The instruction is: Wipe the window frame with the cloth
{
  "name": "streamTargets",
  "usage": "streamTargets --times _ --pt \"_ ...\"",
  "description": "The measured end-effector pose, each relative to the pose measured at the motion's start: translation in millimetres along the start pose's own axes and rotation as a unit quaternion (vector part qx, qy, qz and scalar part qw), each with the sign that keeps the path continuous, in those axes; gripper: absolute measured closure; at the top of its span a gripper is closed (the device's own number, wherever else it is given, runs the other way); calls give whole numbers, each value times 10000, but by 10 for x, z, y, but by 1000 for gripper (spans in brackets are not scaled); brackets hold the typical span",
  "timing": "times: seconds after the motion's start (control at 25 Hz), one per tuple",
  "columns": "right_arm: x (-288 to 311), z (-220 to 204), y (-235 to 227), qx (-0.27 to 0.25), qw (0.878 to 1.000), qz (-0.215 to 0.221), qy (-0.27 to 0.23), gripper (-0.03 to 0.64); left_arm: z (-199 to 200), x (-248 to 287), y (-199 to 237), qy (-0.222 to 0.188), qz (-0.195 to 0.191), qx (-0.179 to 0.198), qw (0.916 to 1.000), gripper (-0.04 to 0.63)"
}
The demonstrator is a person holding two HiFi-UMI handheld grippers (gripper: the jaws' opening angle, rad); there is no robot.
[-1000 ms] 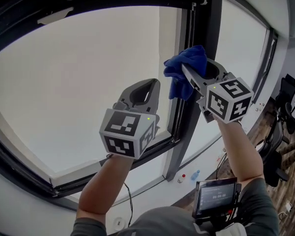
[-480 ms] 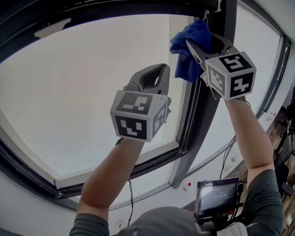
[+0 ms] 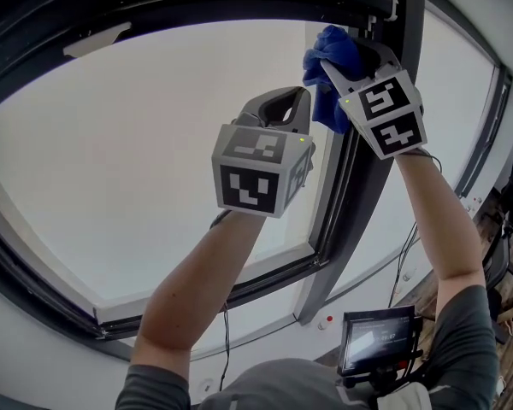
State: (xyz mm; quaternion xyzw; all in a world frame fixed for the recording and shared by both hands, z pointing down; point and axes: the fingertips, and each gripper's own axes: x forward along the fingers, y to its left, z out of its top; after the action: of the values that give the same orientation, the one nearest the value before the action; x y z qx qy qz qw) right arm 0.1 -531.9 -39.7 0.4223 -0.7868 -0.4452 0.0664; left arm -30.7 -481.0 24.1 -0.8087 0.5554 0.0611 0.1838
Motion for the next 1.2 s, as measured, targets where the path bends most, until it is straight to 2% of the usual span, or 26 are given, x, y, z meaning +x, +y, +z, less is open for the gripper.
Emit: streamTargets --times 0.2,0.36,0.8,1.2 --pt "25 -65 -8 -580 9980 -210 110 443 -97 -7 -56 125 15 113 9999 588" --pt "36 -108 88 -831 9963 -151 152 443 -210 -52 -42 201 74 33 9998 588" --pt "-58 -417 467 -711 9967 180 343 443 -545 -177 -108 477 94 -212 9986 588" --pt "-44 -839 909 -325 9960 583 602 443 -1036 -295 -149 820 175 -659 9943 588"
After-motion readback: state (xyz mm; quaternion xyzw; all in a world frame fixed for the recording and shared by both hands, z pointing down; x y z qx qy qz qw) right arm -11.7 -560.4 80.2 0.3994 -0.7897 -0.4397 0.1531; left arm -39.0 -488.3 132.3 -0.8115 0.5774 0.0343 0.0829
